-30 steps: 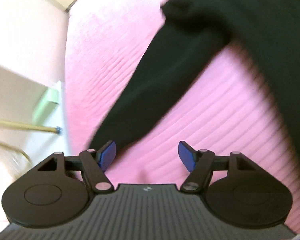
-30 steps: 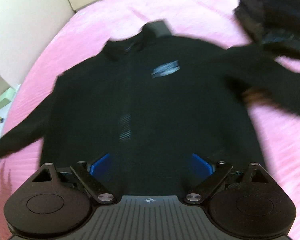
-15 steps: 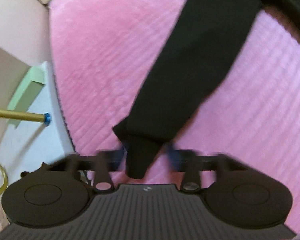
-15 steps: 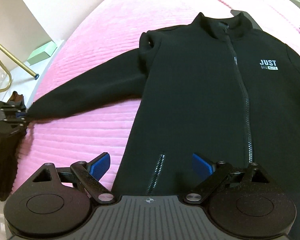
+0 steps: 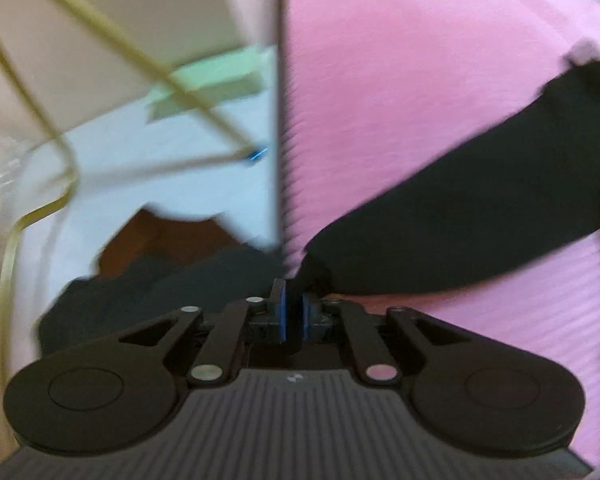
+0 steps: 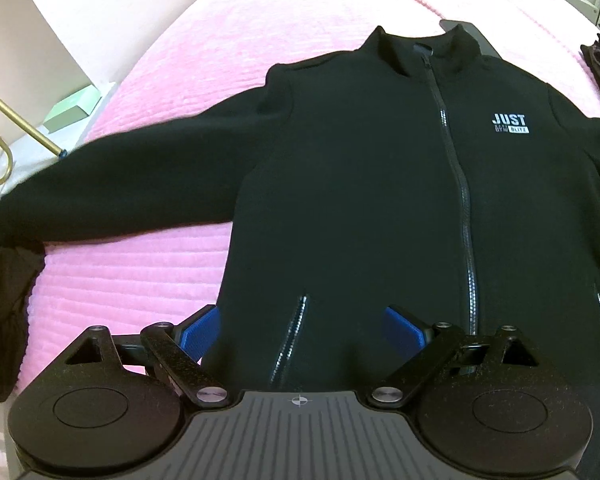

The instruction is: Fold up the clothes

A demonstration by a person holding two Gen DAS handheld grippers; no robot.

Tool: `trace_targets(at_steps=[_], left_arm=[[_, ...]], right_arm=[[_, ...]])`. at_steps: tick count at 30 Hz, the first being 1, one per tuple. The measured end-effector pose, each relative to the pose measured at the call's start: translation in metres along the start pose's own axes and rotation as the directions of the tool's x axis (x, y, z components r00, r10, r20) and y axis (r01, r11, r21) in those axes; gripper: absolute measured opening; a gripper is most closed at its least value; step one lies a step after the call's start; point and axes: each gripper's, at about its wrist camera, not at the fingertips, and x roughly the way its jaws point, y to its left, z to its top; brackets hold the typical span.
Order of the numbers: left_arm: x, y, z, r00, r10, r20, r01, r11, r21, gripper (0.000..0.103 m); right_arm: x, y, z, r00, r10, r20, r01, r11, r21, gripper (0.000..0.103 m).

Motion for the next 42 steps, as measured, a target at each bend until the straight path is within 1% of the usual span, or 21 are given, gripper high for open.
trace_targets(at_steps=[2,4,7,8,9,13,16,19,20,22,25,29,31,33,35,38,39,40,42], left_arm=[[0.006,-0.011,-0.009,0.995,0.097,-0.003,-0.097,0.993,0.066,0.012],[0.008,-0.025,-0.021,0.989,0.147,0.005,-0.147,0.98,0.131,0.012],[0.013,-0.036,-0.038,0.997,0.078,-0.013,-0.076,0.989,0.129,0.015],[0.016,-0.037,-0.042,0.998,0.059,-0.024,-0.055,0.99,0.13,0.02],[0.02,-0.037,-0.045,0.998,0.049,-0.03,-0.045,0.99,0.133,0.027],[0.037,-0.031,-0.051,0.999,0.022,-0.042,-0.017,0.994,0.108,0.034],[0.043,-0.032,-0.046,1.0,0.001,-0.003,-0.001,0.995,0.103,0.037],[0.048,-0.042,-0.039,0.998,-0.02,0.056,0.012,0.991,0.136,0.047],[0.051,-0.045,-0.036,0.997,-0.025,0.068,0.015,0.99,0.137,0.048],[0.06,-0.047,-0.029,0.998,-0.03,0.058,0.023,0.993,0.118,0.047],[0.061,-0.052,-0.024,0.999,-0.015,0.048,0.011,0.996,0.091,0.046],[0.039,-0.066,-0.03,0.998,-0.021,0.052,0.019,0.999,0.045,0.047],[0.024,-0.074,-0.036,0.997,-0.061,0.038,0.061,0.998,-0.013,0.049],[0.008,-0.088,-0.046,0.993,-0.119,0.024,0.121,0.991,-0.059,0.052],[-0.009,-0.108,-0.057,0.986,-0.165,0.008,0.165,0.984,-0.069,0.053],[-0.037,-0.143,-0.073,0.981,-0.192,-0.012,0.191,0.98,-0.049,0.054],[-0.048,-0.156,-0.078,0.98,-0.2,-0.018,0.199,0.979,-0.044,0.055],[-0.059,-0.168,-0.083,0.978,-0.208,-0.024,0.206,0.978,-0.042,0.055],[-0.082,-0.193,-0.091,0.976,-0.217,-0.028,0.216,0.975,-0.052,0.062]], right_arm=[[0.0,-0.001,-0.005,1.0,0.0,-0.01,0.0,1.0,-0.001,0.091],[0.0,-0.001,-0.01,1.0,0.0,-0.021,-0.001,1.0,-0.002,0.091],[0.0,-0.003,-0.017,0.999,0.001,-0.037,-0.001,1.0,-0.004,0.091],[0.0,-0.002,-0.02,0.999,0.001,-0.04,-0.001,1.0,-0.004,0.091],[0.0,-0.002,-0.022,0.999,0.0,-0.044,0.0,1.0,-0.007,0.091],[0.0,0.0,-0.03,0.998,-0.004,-0.062,0.003,1.0,-0.015,0.091],[0.001,0.001,-0.033,0.997,-0.011,-0.071,0.01,1.0,-0.02,0.091],[-0.001,0.001,-0.034,0.998,-0.017,-0.068,0.016,1.0,-0.021,0.091],[-0.002,0.001,-0.034,0.998,-0.023,-0.065,0.022,1.0,-0.019,0.091],[-0.008,-0.002,-0.034,0.998,-0.036,-0.059,0.036,0.999,-0.004,0.091],[-0.02,-0.013,-0.035,0.997,-0.056,-0.048,0.058,0.998,0.033,0.091],[-0.04,-0.032,-0.039,0.995,-0.089,-0.043,0.093,0.991,0.093,0.091],[-0.051,-0.047,-0.044,0.992,-0.114,-0.056,0.12,0.986,0.118,0.091],[-0.065,-0.063,-0.052,0.987,-0.145,-0.068,0.153,0.979,0.138,0.091],[-0.084,-0.084,-0.059,0.985,-0.16,-0.063,0.168,0.972,0.165,0.092],[-0.11,-0.113,-0.07,0.982,-0.181,-0.049,0.187,0.961,0.202,0.092],[-0.12,-0.125,-0.073,0.982,-0.186,-0.034,0.189,0.96,0.208,0.094],[-0.129,-0.135,-0.075,0.981,-0.194,-0.018,0.193,0.958,0.212,0.103],[-0.145,-0.156,-0.077,0.979,-0.203,0.01,0.196,0.956,0.218,0.103]])
